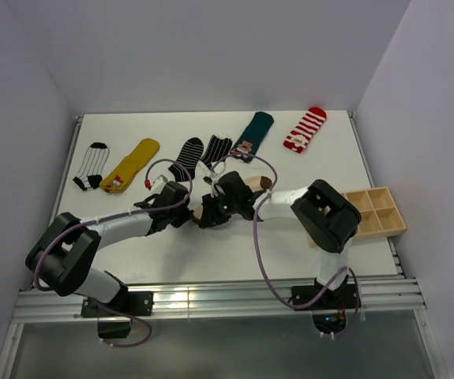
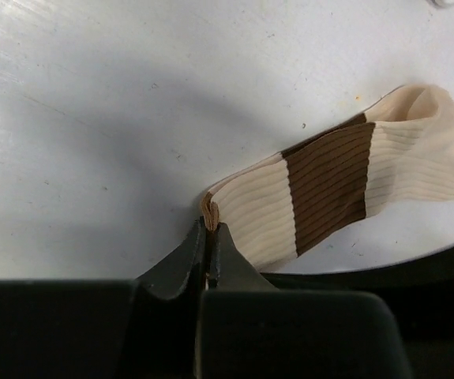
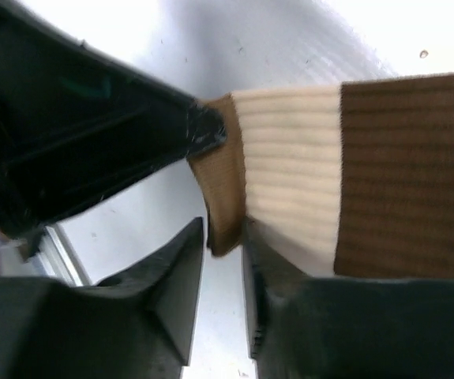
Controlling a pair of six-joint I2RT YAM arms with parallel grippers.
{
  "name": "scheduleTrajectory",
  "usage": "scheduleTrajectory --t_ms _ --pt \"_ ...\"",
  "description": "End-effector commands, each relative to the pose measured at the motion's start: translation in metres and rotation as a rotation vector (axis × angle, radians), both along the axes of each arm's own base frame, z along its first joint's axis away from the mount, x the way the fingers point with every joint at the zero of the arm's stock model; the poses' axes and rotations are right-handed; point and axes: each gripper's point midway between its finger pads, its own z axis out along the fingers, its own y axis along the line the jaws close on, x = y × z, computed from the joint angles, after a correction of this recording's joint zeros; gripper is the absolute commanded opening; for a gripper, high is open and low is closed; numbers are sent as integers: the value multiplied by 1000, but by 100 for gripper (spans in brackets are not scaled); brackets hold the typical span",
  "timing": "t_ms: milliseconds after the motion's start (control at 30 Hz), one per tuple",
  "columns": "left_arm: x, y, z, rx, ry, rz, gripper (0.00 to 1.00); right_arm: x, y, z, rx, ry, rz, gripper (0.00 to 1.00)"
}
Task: Roll the socks
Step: Roll the sock at the center of the board.
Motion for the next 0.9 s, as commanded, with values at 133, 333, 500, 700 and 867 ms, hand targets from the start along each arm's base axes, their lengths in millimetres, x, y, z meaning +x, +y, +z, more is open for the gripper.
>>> scheduleTrajectory --t_ms 133,333,500,700,867 --pt "0 -3 11 46 83 5 0 8 2 25 -91 -304 -26 40" --pt "-2 -8 9 68 150 -16 0 6 9 26 -181 -448 -35 40" --pt "-1 -15 7 59 176 -32 0 13 6 21 -278 -542 -92 37" --pt "-2 -22 1 52 212 -59 0 18 2 9 -404 -622 -139 24" --pt "-4 -21 -3 48 228 -71 0 16 2 7 -409 -627 -139 3"
